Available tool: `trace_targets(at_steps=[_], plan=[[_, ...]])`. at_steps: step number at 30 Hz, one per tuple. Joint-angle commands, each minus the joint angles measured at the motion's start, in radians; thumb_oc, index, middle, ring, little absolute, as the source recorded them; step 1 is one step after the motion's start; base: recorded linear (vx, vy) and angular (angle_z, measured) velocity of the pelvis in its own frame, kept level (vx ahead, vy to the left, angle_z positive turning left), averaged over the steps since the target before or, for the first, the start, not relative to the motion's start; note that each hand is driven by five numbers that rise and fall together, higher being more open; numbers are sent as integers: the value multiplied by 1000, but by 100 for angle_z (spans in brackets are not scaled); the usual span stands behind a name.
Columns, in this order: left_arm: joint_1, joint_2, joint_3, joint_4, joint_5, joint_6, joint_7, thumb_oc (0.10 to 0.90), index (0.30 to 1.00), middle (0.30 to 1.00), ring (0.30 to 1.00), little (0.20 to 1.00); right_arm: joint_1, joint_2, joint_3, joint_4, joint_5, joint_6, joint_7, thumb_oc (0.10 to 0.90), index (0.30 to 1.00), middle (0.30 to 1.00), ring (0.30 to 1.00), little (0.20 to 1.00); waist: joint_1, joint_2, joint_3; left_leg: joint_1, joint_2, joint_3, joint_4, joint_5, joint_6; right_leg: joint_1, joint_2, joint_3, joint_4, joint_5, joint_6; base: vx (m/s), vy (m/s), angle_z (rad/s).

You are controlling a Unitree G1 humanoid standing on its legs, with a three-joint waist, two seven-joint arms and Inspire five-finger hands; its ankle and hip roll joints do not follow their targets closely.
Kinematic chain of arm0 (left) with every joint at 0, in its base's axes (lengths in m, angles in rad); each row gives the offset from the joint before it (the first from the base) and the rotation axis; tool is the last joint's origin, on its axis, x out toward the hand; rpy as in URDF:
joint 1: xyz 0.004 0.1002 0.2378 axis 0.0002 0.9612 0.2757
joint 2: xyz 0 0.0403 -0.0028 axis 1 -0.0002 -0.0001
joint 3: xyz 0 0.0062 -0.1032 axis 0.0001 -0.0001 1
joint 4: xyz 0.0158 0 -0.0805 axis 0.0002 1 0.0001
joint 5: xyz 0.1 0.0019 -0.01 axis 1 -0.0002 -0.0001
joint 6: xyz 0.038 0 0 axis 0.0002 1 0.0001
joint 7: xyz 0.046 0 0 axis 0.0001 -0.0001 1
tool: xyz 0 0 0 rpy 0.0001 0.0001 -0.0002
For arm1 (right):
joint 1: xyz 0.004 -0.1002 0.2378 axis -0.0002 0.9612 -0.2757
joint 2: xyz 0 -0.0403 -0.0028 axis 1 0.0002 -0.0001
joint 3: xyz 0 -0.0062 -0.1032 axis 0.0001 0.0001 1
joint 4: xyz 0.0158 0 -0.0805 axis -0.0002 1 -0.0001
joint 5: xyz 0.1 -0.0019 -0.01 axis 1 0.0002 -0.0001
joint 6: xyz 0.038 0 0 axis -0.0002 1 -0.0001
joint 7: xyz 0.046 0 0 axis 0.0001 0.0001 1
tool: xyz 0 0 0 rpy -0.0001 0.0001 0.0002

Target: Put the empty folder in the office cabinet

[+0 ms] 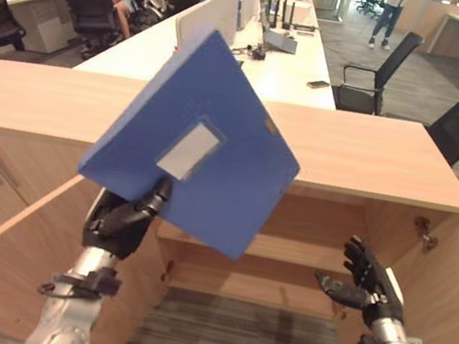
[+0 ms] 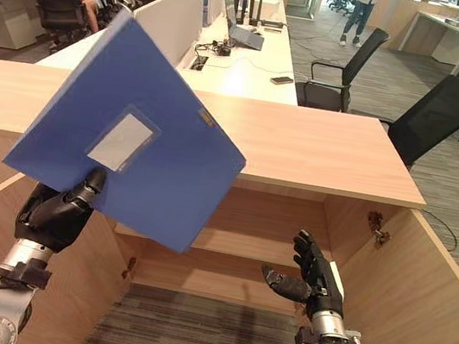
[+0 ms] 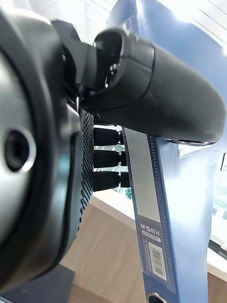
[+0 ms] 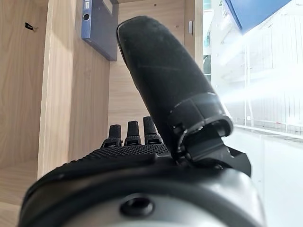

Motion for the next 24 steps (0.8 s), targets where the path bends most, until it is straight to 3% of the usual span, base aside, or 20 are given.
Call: trace_targets(at_steps=[1,6,11,19,24], plan=[[-126,47,56,-51,-3,-105,-33,400,300,300,300,300,-125,11,-38,-106,66,-125,12,800,900,900,900,900,-15,-46,-29,-5,38,-44,-2,-87,-30,70,-72,-45,8,-101,61,0,0,0],[-99,51,74,-16,72,-101,-14,400,300,300,300,300,-131,12,-53,-158,87,-131,21,800,900,900,900,900,-14,-45,-28,-5,38,-45,-2,-87,-29,69,-71,-44,8,-101,58,0,0,0],[-69,107,89,50,170,-73,-39,400,300,300,300,300,-145,-13,-92,-279,72,-139,39,800,900,900,900,900,-13,-41,-29,-6,39,-45,-2,-85,-30,66,-71,-45,8,-99,58,0,0,0],[-79,261,54,59,51,6,-239,400,300,300,300,300,-158,-46,-146,-386,84,-162,77,800,900,900,900,900,-23,-37,-36,-6,39,-38,-2,-85,-31,62,-72,-44,8,-96,66,0,0,0],[-80,346,12,59,48,21,-261,400,300,300,300,300,-178,-60,-147,-400,89,-168,74,800,900,900,900,900,-29,-36,-40,-3,40,-32,-2,-87,-32,60,-72,-38,8,-92,68,0,0,0]])
